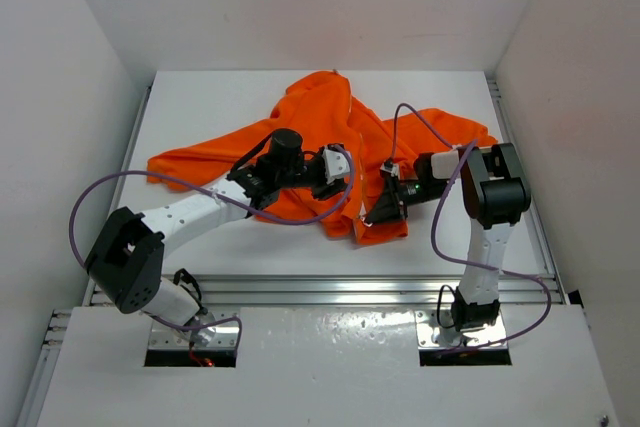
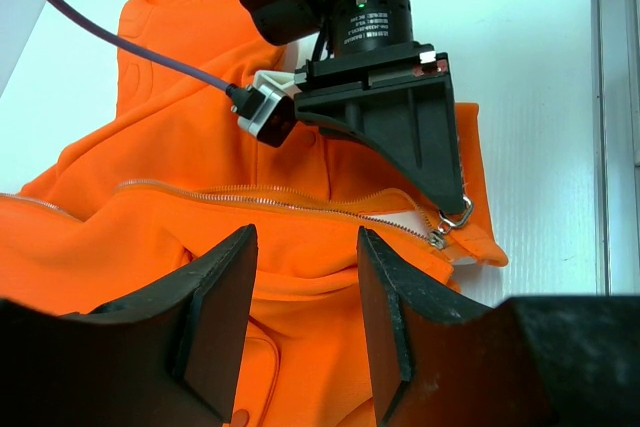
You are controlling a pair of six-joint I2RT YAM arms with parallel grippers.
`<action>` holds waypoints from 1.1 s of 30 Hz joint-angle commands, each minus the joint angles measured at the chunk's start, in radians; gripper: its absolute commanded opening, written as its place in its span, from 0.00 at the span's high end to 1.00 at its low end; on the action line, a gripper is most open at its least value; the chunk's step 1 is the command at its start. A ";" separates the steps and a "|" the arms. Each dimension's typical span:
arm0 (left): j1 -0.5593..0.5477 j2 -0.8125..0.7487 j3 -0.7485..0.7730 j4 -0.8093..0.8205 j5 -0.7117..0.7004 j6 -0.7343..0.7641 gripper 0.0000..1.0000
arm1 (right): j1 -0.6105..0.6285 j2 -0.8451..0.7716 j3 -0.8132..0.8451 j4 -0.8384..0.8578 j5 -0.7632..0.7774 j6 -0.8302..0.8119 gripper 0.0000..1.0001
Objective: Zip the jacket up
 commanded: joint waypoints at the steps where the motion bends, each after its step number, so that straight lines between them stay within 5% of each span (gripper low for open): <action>1: -0.011 -0.001 0.031 0.022 0.021 -0.011 0.50 | 0.005 -0.048 0.014 0.062 -0.004 0.034 0.78; 14: 0.020 -0.052 -0.079 -0.003 0.104 -0.033 0.49 | 0.005 -0.040 0.074 -0.088 -0.005 -0.107 0.98; 20: 0.002 -0.063 -0.148 -0.043 0.125 0.122 0.48 | 0.005 -0.045 0.081 -0.101 -0.004 -0.111 1.00; 33: -0.095 -0.030 -0.202 0.087 -0.123 0.160 0.50 | 0.013 -0.039 0.104 -0.099 -0.008 -0.084 1.00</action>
